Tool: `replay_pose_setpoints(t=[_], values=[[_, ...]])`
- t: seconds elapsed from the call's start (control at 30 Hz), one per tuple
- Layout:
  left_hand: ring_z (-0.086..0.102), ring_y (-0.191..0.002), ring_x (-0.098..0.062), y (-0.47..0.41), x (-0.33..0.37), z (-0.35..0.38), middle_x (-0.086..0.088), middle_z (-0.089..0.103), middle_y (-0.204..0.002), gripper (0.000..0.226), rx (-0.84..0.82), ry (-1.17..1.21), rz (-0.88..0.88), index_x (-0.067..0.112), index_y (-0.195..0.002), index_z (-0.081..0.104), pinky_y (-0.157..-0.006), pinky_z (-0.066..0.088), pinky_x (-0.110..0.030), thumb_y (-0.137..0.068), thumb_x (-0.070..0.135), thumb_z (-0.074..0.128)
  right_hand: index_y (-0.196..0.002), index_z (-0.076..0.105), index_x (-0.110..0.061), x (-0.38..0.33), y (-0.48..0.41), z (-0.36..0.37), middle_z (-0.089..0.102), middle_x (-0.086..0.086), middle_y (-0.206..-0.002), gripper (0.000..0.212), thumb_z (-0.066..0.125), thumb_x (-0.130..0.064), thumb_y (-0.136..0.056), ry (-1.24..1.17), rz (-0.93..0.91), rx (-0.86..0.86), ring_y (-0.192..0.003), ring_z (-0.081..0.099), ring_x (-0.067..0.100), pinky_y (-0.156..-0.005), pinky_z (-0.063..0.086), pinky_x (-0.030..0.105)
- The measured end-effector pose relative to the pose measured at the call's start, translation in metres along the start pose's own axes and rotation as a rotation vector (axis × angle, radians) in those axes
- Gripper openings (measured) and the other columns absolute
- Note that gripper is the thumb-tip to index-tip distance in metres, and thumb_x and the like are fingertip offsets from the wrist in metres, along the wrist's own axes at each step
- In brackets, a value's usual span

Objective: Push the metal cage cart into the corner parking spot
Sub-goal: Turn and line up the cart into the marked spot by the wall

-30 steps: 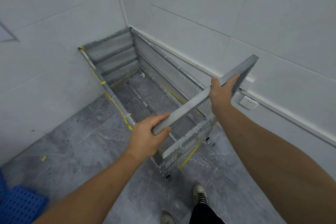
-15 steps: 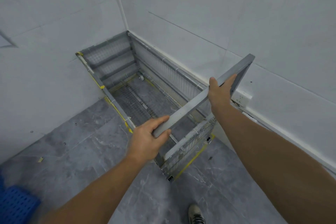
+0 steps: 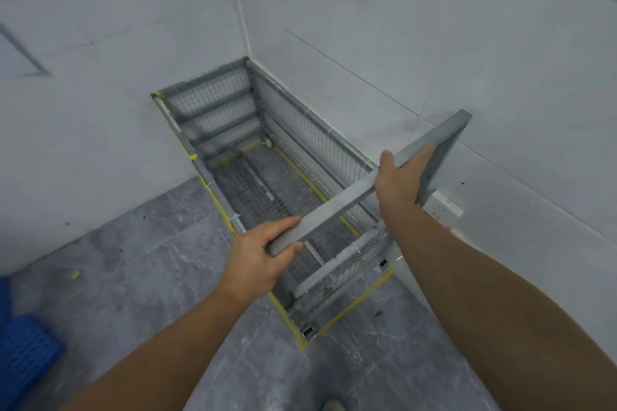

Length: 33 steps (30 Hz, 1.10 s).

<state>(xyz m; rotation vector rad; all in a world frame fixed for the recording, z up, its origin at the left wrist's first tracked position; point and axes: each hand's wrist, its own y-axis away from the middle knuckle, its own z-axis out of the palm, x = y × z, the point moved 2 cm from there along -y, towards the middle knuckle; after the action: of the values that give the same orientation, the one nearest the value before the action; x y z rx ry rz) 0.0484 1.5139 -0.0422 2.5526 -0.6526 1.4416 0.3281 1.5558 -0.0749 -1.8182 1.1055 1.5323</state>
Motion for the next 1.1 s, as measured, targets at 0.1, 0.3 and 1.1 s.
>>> replay_pose_setpoints(t=[0.1,0.3,1.1], values=[[0.062,-0.097,0.004,0.002,0.002,-0.002,0.024,0.064,-0.108,0.04,-0.001,-0.012,-0.002,0.035,-0.119,0.066,-0.079,0.048,-0.012,-0.079,0.039,0.07,-0.156,-0.01,-0.03,-0.001,0.0,-0.002,0.017,-0.001,-0.167,0.094,0.05,-0.053,-0.089,0.043,-0.009,0.015,-0.148,0.03,0.028,-0.117,0.031,0.055],[0.061,-0.101,0.003,0.002,-0.004,-0.002,0.023,0.064,-0.113,0.042,-0.013,-0.038,0.004,0.037,-0.123,0.064,-0.083,0.052,-0.02,-0.081,0.042,0.069,-0.158,-0.007,-0.018,-0.004,0.001,-0.01,0.013,0.004,-0.168,0.094,0.053,-0.048,-0.093,0.106,-0.058,-0.004,-0.15,0.024,0.028,-0.119,0.028,0.049],[0.062,-0.091,-0.022,-0.051,0.064,0.069,0.004,0.062,-0.111,0.05,-0.046,-0.815,-0.052,0.029,-0.13,0.045,-0.071,0.052,-0.038,-0.093,0.062,0.038,-0.108,0.071,-0.02,-0.017,-0.071,-0.065,0.068,0.005,-0.12,0.054,0.03,-0.055,-0.098,0.854,-1.117,-0.515,-0.134,0.048,0.031,-0.115,0.019,0.06]])
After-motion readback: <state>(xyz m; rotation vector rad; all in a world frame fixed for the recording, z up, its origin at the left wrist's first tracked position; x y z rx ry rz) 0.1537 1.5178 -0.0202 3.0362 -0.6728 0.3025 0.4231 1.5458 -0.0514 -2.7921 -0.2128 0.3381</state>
